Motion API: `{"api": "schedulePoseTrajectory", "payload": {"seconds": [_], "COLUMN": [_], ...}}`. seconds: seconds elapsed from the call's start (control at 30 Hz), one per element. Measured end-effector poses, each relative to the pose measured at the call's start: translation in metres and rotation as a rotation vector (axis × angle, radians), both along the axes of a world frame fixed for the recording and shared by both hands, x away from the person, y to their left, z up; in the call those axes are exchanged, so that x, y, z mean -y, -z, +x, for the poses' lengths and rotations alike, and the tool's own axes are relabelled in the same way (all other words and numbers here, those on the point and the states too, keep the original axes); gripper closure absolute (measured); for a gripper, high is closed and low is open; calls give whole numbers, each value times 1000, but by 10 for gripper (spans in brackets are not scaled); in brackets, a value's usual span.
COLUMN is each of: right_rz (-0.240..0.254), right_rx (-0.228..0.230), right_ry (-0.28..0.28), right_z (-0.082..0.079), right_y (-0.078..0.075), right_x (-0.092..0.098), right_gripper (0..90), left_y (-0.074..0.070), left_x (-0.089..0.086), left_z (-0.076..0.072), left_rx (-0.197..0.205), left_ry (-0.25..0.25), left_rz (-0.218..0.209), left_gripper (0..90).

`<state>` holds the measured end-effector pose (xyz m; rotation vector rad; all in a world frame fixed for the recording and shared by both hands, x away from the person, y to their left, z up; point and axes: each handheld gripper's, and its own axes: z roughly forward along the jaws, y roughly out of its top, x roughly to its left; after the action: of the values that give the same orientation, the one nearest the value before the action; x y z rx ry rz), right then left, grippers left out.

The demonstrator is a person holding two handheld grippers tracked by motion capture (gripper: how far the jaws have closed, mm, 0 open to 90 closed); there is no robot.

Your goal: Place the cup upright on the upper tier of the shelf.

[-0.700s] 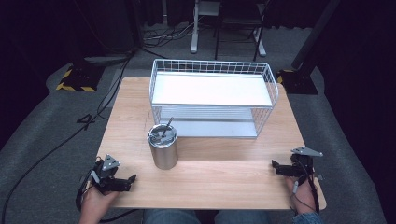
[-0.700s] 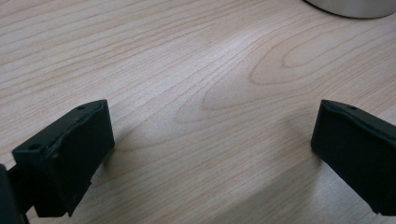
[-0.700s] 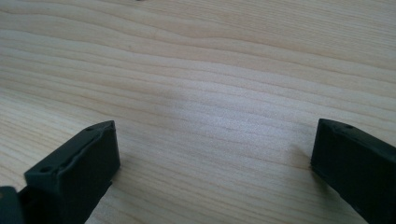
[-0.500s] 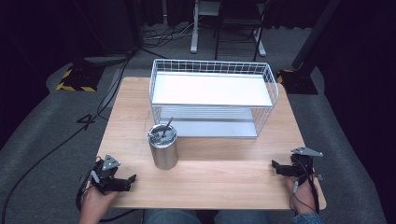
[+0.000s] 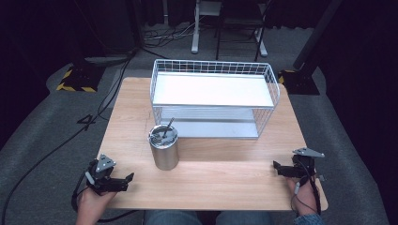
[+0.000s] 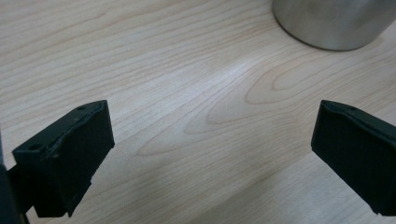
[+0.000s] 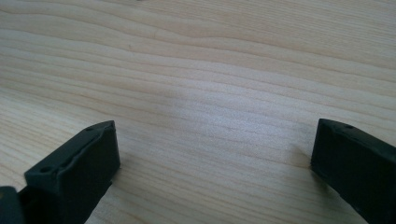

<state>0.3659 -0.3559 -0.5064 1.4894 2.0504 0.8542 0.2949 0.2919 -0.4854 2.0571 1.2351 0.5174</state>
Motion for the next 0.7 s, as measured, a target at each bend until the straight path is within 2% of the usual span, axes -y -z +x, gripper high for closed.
{"api": "schedulePoseTrajectory", "payload": {"seconds": [0.03,0.07,0.1,0.17,0.2,0.23,0.27,0.3,0.33,0.37,0.4,0.43,0.47,0.53,0.57,0.63,0.7], "right_rz": [0,0,0,0,0,0,0,0,0,0,0,0,0,0,0,0,0], "right_rx": [0,1,1,0,0,0,0,0,1,1,0,1,0,0,0,0,0], "right_ry": [0,-1,-1,-1,0,0,0,0,-1,-1,0,-1,0,0,0,0,0], "right_z": [0,0,0,0,0,0,0,0,0,0,0,0,0,0,0,0,0], "right_y": [0,0,0,0,0,0,0,0,0,0,0,0,0,0,0,0,0], "right_x": [0,0,0,0,0,0,0,0,0,0,0,0,0,0,0,0,0], "right_gripper": [12,12,12,12,13,13,13,13,13,13,13,12,13,12,12,12,13], "left_y": [-2,-7,-7,-15,-15,-18,-23,-23,-29,-29,-34,-34,-38,-40,-44,-47,-49], "left_x": [1,1,1,2,2,2,3,3,5,5,7,7,11,13,16,21,24], "left_z": [-2,-4,-4,-7,-7,-8,-11,-11,-13,-13,-15,-15,-16,-16,-16,-17,-17], "left_rx": [3,28,28,64,64,81,116,116,148,148,175,175,195,208,222,233,256], "left_ry": [-2,2,2,13,13,21,25,25,37,37,52,52,71,80,102,113,120], "left_rz": [-12,-28,-28,-64,-64,-78,-112,-112,-141,-141,-166,-166,-187,-191,-207,-222,-222], "left_gripper": [0,0,0,0,0,0,0,0,0,0,0,0,0,0,0,0,0]}}
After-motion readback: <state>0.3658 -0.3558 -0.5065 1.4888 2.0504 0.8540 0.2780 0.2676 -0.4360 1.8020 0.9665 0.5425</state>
